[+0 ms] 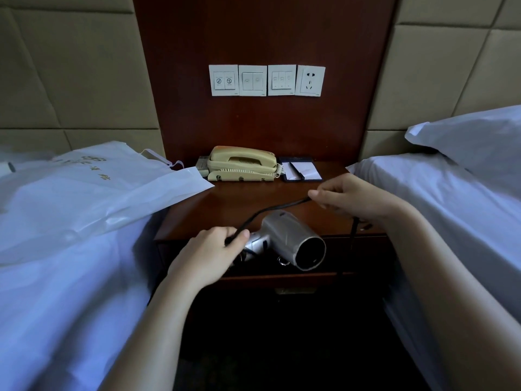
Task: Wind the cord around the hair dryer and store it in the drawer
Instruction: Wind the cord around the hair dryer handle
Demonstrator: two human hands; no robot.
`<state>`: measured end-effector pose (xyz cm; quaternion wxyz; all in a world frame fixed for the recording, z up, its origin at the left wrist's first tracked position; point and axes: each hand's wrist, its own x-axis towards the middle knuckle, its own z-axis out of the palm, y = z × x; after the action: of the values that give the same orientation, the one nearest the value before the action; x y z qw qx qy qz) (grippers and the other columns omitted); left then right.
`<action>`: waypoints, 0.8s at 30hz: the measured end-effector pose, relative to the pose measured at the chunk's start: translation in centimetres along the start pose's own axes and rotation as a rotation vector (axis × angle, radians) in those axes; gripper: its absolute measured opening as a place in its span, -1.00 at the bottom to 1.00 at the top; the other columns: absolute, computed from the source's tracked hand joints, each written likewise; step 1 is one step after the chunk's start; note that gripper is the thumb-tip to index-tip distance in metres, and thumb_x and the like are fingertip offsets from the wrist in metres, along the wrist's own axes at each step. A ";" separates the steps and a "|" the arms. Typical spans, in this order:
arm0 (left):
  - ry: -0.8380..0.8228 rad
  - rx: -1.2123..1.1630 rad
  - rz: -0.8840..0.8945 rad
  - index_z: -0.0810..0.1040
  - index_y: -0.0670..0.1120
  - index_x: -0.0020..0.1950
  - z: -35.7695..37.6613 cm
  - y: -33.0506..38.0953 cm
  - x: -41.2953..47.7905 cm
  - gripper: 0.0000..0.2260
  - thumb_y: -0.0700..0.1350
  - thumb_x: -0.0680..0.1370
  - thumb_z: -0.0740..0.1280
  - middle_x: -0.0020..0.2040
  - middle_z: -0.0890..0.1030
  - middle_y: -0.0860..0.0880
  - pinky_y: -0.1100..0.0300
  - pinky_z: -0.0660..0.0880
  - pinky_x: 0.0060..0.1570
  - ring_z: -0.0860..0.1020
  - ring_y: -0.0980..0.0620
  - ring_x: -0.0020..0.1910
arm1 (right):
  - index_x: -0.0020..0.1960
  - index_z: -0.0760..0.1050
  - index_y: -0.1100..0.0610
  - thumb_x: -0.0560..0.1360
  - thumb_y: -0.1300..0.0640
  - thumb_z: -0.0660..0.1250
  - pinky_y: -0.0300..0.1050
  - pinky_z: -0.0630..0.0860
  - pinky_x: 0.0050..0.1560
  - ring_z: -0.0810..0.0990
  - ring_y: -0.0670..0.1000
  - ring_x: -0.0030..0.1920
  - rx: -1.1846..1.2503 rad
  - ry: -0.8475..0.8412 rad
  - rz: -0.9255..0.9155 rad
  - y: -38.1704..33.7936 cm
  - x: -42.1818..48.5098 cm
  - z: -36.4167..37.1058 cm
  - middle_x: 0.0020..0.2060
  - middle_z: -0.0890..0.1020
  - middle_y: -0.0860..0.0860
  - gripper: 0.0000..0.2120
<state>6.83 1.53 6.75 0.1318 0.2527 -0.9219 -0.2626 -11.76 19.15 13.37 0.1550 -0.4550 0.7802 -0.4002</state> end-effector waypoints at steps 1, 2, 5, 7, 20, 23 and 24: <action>-0.027 -0.026 0.014 0.38 0.05 -0.36 0.0 -0.2 0.1 -0.63 0.22 0.55 0.11 -0.43 0.47 0.05 0.11 0.41 -0.30 0.53 -0.04 -0.34 | -0.44 0.33 0.12 0.52 -0.01 0.29 -0.30 0.12 -0.53 0.15 -0.11 -0.55 0.009 0.033 -0.007 0.6 0.3 0.3 -0.57 0.24 -0.06 -0.59; -0.059 -0.066 0.025 0.38 -0.02 -0.32 0.1 -0.3 0.2 -0.64 0.19 0.55 0.12 -0.46 0.44 0.05 0.12 0.41 -0.35 0.50 -0.02 -0.40 | -0.46 0.34 0.11 0.52 -0.01 0.30 -0.30 0.11 -0.52 0.14 -0.12 -0.55 0.000 0.081 -0.013 1.2 0.6 0.6 -0.56 0.24 -0.06 -0.58; -0.181 -0.232 0.038 0.55 -0.11 -0.11 0.4 0.4 0.2 -0.66 0.10 0.58 0.13 -0.41 0.50 0.00 0.24 0.41 -0.52 0.53 0.08 -0.47 | -0.47 0.34 0.13 0.49 -0.01 0.35 -0.32 0.09 -0.53 0.14 -0.15 -0.55 -0.006 0.223 -0.021 2.9 1.3 1.7 -0.55 0.22 -0.05 -0.58; -0.245 -0.333 0.038 0.58 -0.13 -0.01 0.5 1.1 0.0 -0.67 0.03 0.61 0.11 -0.42 0.54 -0.03 0.35 0.31 -0.61 0.48 0.17 -0.59 | -0.48 0.31 0.14 0.48 0.01 0.36 -0.35 0.10 -0.55 0.15 -0.14 -0.59 0.034 0.257 -0.018 3.9 1.5 2.1 -0.60 0.22 -0.11 -0.56; -0.236 -1.223 -0.190 0.48 -0.28 -0.12 1.4 -0.4 2.5 -0.50 0.10 0.62 -0.02 -0.39 0.52 -0.22 0.39 0.15 -0.62 0.25 0.05 -0.70 | -0.35 0.47 0.13 0.57 -0.04 0.21 -0.29 0.16 -0.54 0.17 -0.09 -0.55 0.057 -0.067 0.055 5.9 1.4 3.3 -0.59 0.26 -0.08 -0.62; -0.191 -1.315 -0.280 0.47 -0.25 0.01 1.5 -1.1 3.1 -0.50 0.14 0.62 -0.03 -0.39 0.53 -0.18 0.39 0.19 -0.66 0.26 0.04 -0.71 | -0.30 0.52 0.13 0.56 0.00 0.23 -0.29 0.18 -0.52 0.20 -0.13 -0.56 0.020 -0.236 0.117 4.7 0.9 3.3 -0.61 0.31 -0.14 -0.67; -0.177 -1.335 -0.301 0.48 -0.23 0.03 1.4 -1.2 3.2 -0.49 0.17 0.62 -0.04 -0.39 0.53 -0.17 0.38 0.19 -0.67 0.27 0.04 -0.71 | -0.27 0.55 0.13 0.56 0.01 0.24 -0.30 0.19 -0.52 0.22 -0.13 -0.56 -0.004 -0.286 0.131 4.1 0.7 3.3 -0.60 0.33 -0.14 -0.70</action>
<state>4.05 -0.47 5.26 0.1455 0.2202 -0.5252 -0.8091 -12.54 18.11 8.22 0.2895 -0.4557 0.7791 -0.3186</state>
